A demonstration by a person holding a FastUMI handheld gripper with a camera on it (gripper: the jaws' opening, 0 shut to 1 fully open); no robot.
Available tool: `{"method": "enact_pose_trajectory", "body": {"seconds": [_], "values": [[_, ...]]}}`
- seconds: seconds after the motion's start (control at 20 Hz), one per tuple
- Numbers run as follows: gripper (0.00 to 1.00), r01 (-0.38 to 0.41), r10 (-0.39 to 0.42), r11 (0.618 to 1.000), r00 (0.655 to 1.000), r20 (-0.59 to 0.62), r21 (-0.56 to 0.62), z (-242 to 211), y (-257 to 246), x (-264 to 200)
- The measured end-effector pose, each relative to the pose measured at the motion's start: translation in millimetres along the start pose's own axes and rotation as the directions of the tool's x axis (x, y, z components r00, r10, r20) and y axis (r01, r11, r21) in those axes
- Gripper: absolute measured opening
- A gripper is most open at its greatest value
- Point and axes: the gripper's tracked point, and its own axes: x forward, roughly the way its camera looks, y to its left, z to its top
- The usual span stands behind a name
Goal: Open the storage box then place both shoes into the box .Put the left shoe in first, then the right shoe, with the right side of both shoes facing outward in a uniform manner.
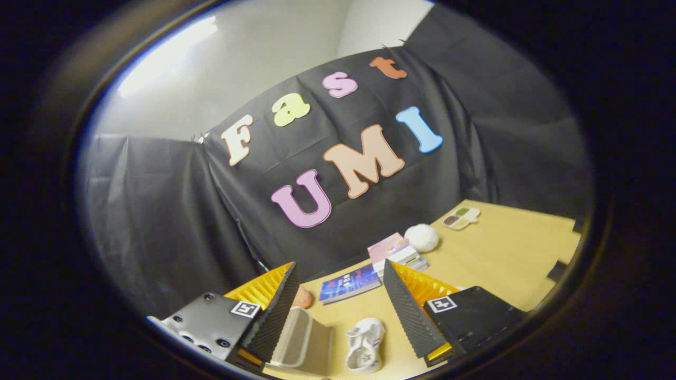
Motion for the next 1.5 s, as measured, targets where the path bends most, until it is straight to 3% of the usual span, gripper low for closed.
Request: {"method": "enact_pose_trajectory", "body": {"seconds": [0.25, 0.6, 0.8, 1.0, 1.35, 1.5], "values": [[0.98, -0.004, 0.004, 0.947, 1.000, 0.002, 0.322, -37.1, 1.2, 3.7], [0.98, 0.114, -0.066, 0.801, 0.992, -0.103, 0.587, -131.9, -8.7, -5.9], [0.98, 0.157, -0.059, 0.732, 0.984, -0.168, 0.663, -186.1, -3.2, -13.6], [0.98, 0.181, 0.001, 0.677, 0.969, -0.247, 0.713, -230.8, 10.3, -16.9], [0.98, 0.284, 0.069, 0.574, 0.918, -0.391, 0.768, -302.2, 29.4, -15.1], [0.98, 0.315, 0.086, 0.464, 0.914, -0.396, 0.828, -315.0, 34.8, -11.6]]}}
